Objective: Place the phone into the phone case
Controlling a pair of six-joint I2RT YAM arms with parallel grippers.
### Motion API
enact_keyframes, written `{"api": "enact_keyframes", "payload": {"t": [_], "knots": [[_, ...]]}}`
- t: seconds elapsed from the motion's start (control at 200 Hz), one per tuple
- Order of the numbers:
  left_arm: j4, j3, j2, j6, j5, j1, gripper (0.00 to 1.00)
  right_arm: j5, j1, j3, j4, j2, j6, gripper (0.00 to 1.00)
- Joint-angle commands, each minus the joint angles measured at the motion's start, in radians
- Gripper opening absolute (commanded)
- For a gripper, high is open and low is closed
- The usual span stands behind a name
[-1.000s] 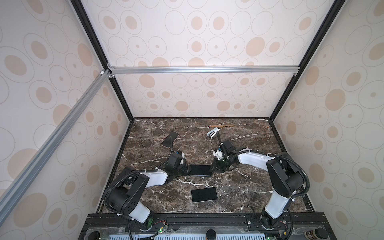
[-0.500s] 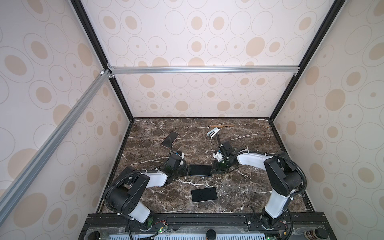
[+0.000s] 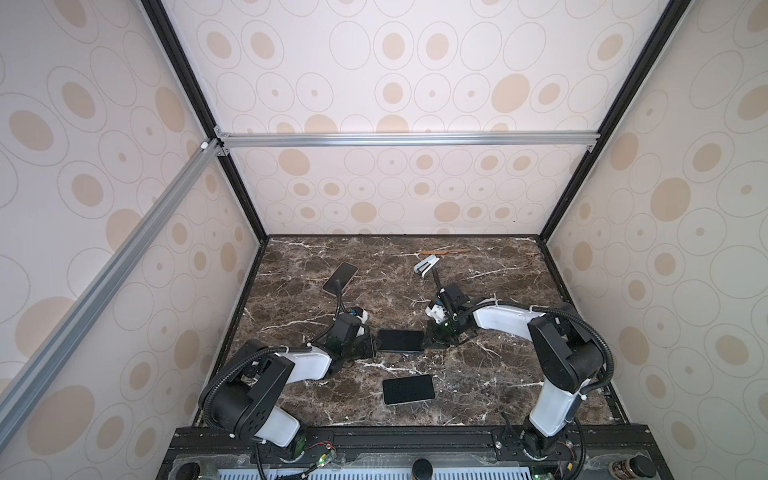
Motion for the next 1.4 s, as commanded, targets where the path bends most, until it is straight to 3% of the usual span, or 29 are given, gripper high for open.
{"api": "enact_keyframes", "payload": {"t": [0.0,0.365,0.755,1.005,1.395], "knots": [[-0.129,-0.030,-0.005,-0.014,0.022,-0.019,0.18,0.010,0.027,0.021,-0.076,0.028,-0.033,0.18],[-0.164,-0.051,-0.091,-0.050,-0.068,-0.021,0.18,0.085,0.028,0.095,-0.224,-0.032,-0.143,0.28],[-0.214,0.039,-0.123,-0.018,-0.092,-0.021,0.19,0.080,0.028,0.061,-0.127,-0.022,-0.101,0.19],[-0.198,0.115,-0.032,0.018,-0.076,-0.021,0.20,0.096,0.027,0.062,-0.106,0.017,-0.099,0.19],[-0.153,0.075,0.038,0.000,-0.037,-0.022,0.18,0.087,0.028,0.037,-0.092,0.035,-0.100,0.16]]}}
